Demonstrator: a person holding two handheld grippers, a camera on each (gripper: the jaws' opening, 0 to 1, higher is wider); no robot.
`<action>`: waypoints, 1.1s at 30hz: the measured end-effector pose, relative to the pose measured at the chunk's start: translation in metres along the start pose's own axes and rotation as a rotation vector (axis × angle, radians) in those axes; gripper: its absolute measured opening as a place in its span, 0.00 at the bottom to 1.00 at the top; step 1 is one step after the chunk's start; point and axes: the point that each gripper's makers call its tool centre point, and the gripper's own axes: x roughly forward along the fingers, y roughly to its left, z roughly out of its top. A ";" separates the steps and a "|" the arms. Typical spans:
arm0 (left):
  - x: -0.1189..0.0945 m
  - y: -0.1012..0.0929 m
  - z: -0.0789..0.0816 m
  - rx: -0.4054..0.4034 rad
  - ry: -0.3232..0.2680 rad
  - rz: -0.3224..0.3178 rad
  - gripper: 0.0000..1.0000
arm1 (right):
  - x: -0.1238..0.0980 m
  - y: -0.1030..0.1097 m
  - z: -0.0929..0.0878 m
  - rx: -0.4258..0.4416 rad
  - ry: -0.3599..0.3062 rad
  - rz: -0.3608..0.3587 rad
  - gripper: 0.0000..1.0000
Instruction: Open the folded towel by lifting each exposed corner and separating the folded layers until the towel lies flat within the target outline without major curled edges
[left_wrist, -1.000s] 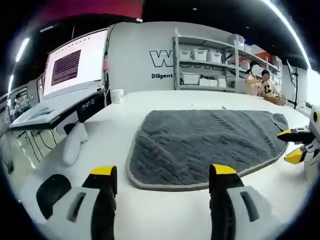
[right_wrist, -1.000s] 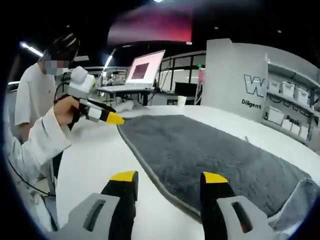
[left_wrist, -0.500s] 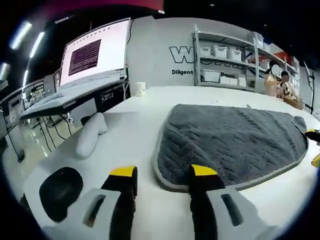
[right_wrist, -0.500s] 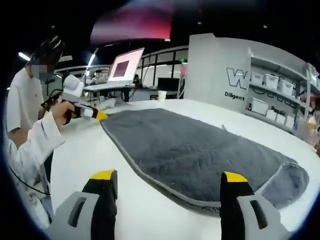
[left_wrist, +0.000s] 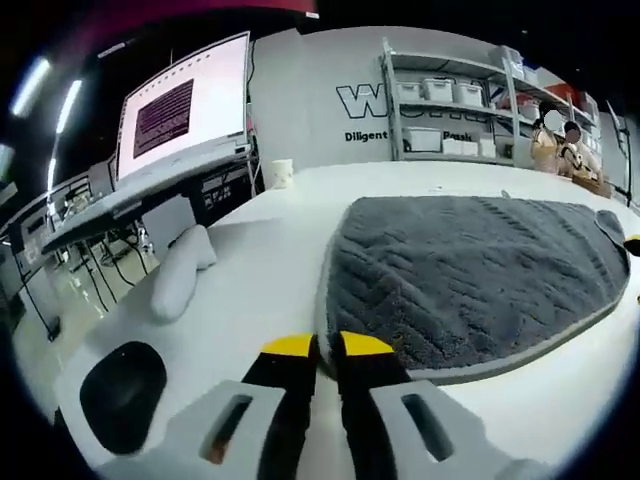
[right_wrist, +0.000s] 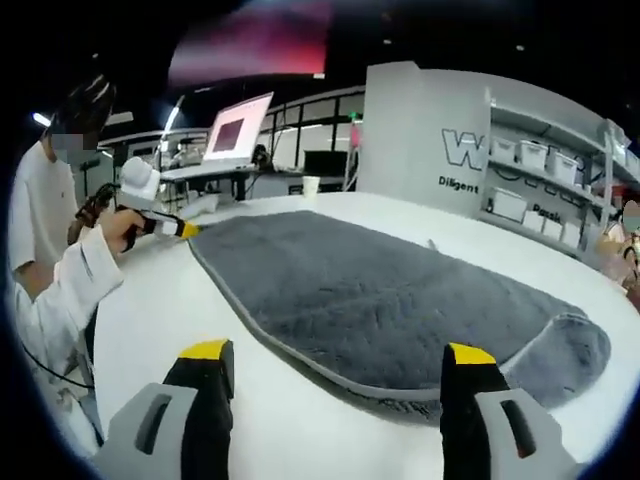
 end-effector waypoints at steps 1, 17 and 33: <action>-0.001 0.001 0.000 0.008 0.004 0.003 0.07 | 0.000 0.000 -0.001 -0.001 0.003 0.000 0.84; -0.011 0.009 -0.006 0.035 0.033 0.014 0.07 | -0.004 -0.004 -0.003 -0.010 0.025 -0.015 0.84; -0.017 0.017 -0.010 0.046 0.057 0.036 0.07 | -0.007 -0.007 -0.004 -0.017 0.043 -0.020 0.84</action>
